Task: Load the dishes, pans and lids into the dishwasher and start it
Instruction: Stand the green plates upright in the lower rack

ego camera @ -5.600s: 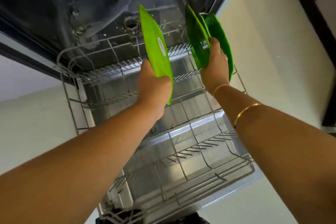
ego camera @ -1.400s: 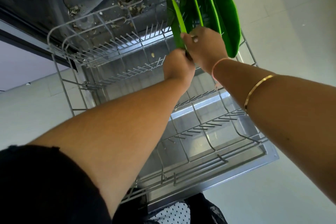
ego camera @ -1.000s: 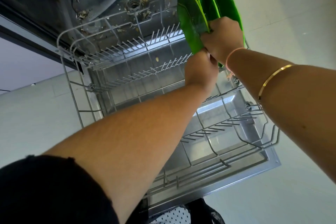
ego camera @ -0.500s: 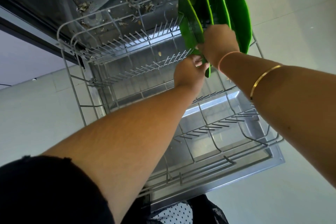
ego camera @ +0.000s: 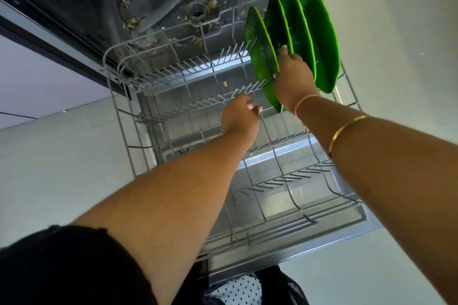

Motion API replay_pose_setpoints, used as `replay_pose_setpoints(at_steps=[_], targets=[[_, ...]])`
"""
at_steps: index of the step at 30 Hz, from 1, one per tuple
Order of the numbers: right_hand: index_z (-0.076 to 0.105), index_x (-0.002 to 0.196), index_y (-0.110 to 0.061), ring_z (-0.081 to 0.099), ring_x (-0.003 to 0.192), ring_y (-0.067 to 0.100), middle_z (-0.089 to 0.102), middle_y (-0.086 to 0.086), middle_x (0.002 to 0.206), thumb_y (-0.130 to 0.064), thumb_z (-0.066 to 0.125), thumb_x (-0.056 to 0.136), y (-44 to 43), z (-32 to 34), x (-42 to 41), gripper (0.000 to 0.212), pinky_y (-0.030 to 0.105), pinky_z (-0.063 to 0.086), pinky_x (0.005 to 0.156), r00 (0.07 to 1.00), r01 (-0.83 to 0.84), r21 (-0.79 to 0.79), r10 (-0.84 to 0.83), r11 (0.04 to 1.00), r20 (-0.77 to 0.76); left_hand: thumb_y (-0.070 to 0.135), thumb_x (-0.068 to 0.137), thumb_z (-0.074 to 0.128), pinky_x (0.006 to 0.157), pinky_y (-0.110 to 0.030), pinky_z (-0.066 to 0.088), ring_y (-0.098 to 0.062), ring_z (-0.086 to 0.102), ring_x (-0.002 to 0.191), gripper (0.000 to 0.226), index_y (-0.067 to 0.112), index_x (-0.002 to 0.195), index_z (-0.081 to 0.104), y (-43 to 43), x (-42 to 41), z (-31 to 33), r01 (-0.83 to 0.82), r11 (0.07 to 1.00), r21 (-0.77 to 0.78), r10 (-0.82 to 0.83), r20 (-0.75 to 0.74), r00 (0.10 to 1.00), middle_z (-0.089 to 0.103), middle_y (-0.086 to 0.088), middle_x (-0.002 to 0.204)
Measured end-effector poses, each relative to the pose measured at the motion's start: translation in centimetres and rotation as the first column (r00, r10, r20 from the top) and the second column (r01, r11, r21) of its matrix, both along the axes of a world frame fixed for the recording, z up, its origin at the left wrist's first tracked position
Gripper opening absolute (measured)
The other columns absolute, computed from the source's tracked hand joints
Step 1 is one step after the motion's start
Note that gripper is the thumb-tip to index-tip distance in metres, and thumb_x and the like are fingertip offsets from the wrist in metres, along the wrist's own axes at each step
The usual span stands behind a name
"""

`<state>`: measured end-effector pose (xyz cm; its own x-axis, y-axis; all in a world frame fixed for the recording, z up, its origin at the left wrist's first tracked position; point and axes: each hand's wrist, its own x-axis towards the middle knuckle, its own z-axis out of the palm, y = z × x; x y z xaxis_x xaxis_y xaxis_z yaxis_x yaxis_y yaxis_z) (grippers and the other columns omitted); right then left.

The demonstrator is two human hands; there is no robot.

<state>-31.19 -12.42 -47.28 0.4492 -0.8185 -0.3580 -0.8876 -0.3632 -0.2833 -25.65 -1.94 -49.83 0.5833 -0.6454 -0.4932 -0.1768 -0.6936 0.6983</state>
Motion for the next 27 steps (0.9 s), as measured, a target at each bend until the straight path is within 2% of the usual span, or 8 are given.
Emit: replay_pose_setpoints(at_steps=[6, 10, 13, 16, 20, 24, 25, 27], targets=[[0.011, 0.150, -0.005, 0.053, 0.114, 0.039, 0.027, 0.022, 0.147, 0.007, 0.043, 0.089, 4.8, 5.2, 1.1, 0.069, 0.038, 0.044, 0.089, 0.987, -0.158, 0.066, 0.158, 0.985, 0.001, 0.019, 0.091, 0.058, 0.093, -0.030, 0.044, -0.023, 0.056, 0.114, 0.033, 0.011, 0.122, 0.053, 3.6, 0.7, 4.8, 0.098, 0.993, 0.073, -0.108, 0.146, 0.983, 0.058, -0.009, 0.125], [0.005, 0.150, -0.006, 0.052, 0.117, 0.038, 0.021, 0.019, 0.150, 0.006, 0.051, 0.087, 8.8, 9.8, 1.8, 0.079, 0.040, 0.044, 0.093, 0.960, -0.267, 0.152, 0.277, 0.952, -0.044, 0.016, 0.092, 0.054, 0.098, -0.037, 0.042, -0.028, 0.047, 0.122, 0.044, 0.012, 0.134, 0.042, 6.1, 1.3, 10.0, 0.132, 0.974, 0.186, -0.179, 0.262, 0.948, 0.048, -0.010, 0.135], [0.005, 0.150, -0.006, 0.046, 0.124, 0.036, 0.018, 0.018, 0.152, 0.004, 0.048, 0.088, 12.1, 14.8, 2.6, 0.076, 0.039, 0.042, 0.097, 0.934, -0.341, 0.178, 0.354, 0.923, -0.042, 0.014, 0.091, 0.053, 0.102, -0.038, 0.037, -0.029, 0.040, 0.128, 0.049, 0.011, 0.137, 0.037, 8.8, 2.1, 15.4, 0.105, 0.951, 0.292, -0.195, 0.300, 0.934, 0.043, -0.011, 0.139], [0.008, 0.150, -0.007, 0.041, 0.128, 0.033, 0.021, 0.016, 0.150, 0.002, 0.043, 0.091, 15.1, 19.4, 3.8, 0.069, 0.039, 0.039, 0.099, 0.905, -0.419, 0.165, 0.425, 0.893, -0.001, 0.011, 0.088, 0.053, 0.101, -0.039, 0.036, -0.030, 0.040, 0.126, 0.050, 0.010, 0.135, 0.039, 12.1, 2.9, 20.5, 0.030, 0.949, 0.315, -0.135, 0.317, 0.939, 0.044, -0.012, 0.138], [0.007, 0.150, -0.007, 0.034, 0.131, 0.029, 0.021, 0.013, 0.149, 0.002, 0.040, 0.092, 19.0, 26.0, 6.1, 0.067, 0.033, 0.035, 0.103, 0.814, -0.580, 0.084, 0.579, 0.810, 0.041, 0.005, 0.086, 0.050, 0.101, -0.036, 0.035, -0.030, 0.042, 0.124, 0.048, 0.006, 0.134, 0.042, 17.6, 4.1, 27.1, -0.085, 0.957, 0.276, -0.026, 0.376, 0.926, 0.047, -0.013, 0.136], [0.004, 0.149, -0.002, 0.015, 0.142, 0.031, 0.019, 0.016, 0.151, 0.000, 0.036, 0.094, 23.2, 31.2, 10.0, 0.063, 0.034, 0.024, 0.115, 0.688, -0.722, -0.040, 0.723, 0.690, 0.057, -0.001, 0.070, 0.067, 0.093, -0.042, 0.048, -0.038, 0.058, 0.110, 0.053, -0.003, 0.121, 0.056, 23.3, 6.8, 31.1, -0.212, 0.963, 0.163, 0.102, 0.508, 0.855, 0.060, -0.021, 0.119], [0.003, 0.149, -0.001, 0.011, 0.143, 0.032, 0.018, 0.016, 0.152, -0.001, 0.036, 0.094, 24.2, 32.3, 11.2, 0.063, 0.035, 0.019, 0.117, 0.652, -0.753, -0.076, 0.757, 0.653, 0.049, 0.002, 0.074, 0.066, 0.099, -0.040, 0.045, -0.036, 0.054, 0.117, 0.055, -0.001, 0.127, 0.052, 24.2, 7.9, 32.3, -0.218, 0.960, 0.178, 0.091, 0.538, 0.838, 0.056, -0.020, 0.126], [0.003, 0.148, 0.000, 0.010, 0.143, 0.033, 0.017, 0.016, 0.152, -0.004, 0.039, 0.094, 26.7, 35.0, 14.3, 0.065, 0.035, 0.009, 0.118, 0.569, -0.809, -0.145, 0.821, 0.569, 0.048, 0.013, 0.089, 0.054, 0.114, -0.034, 0.027, -0.027, 0.034, 0.136, 0.057, 0.007, 0.142, 0.034, 26.2, 10.7, 34.9, -0.255, 0.945, 0.203, 0.101, 0.560, 0.822, 0.037, -0.011, 0.146]])
